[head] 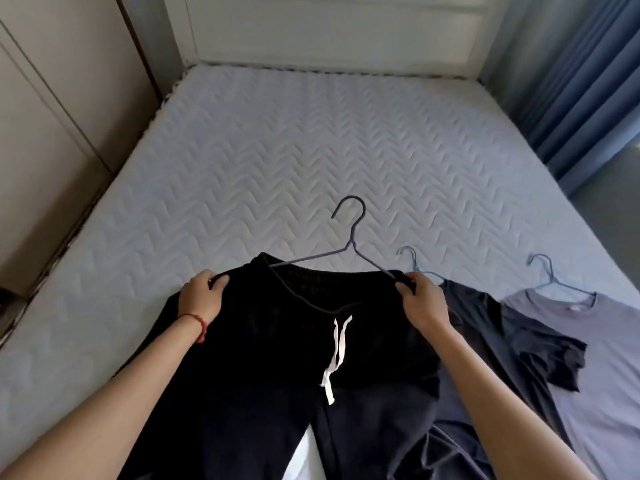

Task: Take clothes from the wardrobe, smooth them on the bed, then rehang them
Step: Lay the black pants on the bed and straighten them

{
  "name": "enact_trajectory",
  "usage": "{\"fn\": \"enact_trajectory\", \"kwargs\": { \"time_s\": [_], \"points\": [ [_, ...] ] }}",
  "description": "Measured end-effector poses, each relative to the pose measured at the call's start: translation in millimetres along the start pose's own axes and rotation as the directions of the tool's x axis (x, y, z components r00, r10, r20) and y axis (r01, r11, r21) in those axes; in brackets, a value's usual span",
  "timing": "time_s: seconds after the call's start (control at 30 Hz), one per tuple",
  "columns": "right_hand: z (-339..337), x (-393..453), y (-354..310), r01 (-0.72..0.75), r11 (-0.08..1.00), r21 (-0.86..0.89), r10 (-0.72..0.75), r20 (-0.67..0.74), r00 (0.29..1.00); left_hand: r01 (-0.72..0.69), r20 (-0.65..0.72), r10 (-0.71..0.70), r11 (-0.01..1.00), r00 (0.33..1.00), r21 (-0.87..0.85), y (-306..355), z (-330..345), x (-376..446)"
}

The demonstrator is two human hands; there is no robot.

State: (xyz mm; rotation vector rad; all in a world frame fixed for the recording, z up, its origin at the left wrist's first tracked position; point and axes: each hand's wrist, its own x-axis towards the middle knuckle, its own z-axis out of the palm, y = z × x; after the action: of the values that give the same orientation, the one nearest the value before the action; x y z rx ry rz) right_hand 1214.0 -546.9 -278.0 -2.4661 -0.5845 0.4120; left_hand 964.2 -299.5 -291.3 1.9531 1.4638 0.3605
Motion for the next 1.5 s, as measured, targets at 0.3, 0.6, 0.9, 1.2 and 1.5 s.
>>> {"fn": "enact_trajectory", "kwargs": {
  "time_s": [0.3,0.6,0.9,1.2,1.5],
  "points": [
    [92,42,46,-0.016,0.998,-0.056,0.018,0.038,0.999,-0.076,0.056,0.065,0.974,0.996,0.214,-38,105,38],
    [112,-138,182,-0.438,0.896,0.073,0.434,0.063,0.899,0.097,0.288,-0.1,0.995,0.952,0.024,-122,182,-186],
    [112,-182,247,-0.485,0.863,-0.143,0.505,0.186,0.843,0.618,0.58,-0.5,0.786,0.644,-0.009,-123,232,-277],
    [137,-186,258,-0.641,0.755,0.137,0.629,0.125,0.767,0.757,0.629,-0.529,0.635,0.57,-0.152,-125,276,-297],
    [97,-198,292,-0.377,0.912,-0.162,0.389,0.052,0.92,0.717,0.51,-0.53,0.322,0.677,-0.618,-125,243,-257]
  ]
}}
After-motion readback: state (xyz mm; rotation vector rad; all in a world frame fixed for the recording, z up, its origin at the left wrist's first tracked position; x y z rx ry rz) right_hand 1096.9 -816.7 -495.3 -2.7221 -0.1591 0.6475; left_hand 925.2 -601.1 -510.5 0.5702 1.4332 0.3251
